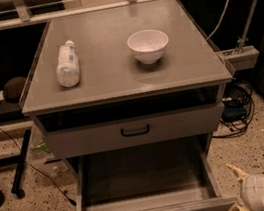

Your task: Close middle drawer

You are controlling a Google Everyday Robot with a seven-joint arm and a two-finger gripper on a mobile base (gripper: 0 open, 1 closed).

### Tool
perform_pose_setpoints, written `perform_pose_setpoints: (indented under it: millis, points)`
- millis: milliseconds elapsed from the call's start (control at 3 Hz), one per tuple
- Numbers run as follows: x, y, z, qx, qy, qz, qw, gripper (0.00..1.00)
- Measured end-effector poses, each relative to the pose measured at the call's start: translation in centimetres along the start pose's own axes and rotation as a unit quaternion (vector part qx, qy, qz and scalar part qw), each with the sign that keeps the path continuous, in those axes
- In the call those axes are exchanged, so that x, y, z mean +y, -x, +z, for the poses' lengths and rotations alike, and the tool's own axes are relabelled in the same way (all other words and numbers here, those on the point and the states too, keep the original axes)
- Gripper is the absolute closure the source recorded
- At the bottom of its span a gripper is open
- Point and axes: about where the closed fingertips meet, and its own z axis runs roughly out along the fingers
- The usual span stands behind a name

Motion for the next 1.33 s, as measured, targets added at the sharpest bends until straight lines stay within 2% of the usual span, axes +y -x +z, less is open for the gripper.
perform_pose_setpoints:
  millis: [667,1000,1333]
  points:
    - [1.5,-3.9,4.4,0.010,0.027,0.040,0.9988,0.59]
    - [2.1,-5.1,5.6,0.015,0.036,0.055,0.9977,0.82]
    - [2.8,-5.9,5.9,0.020,0.042,0.063,0.9969,1.00]
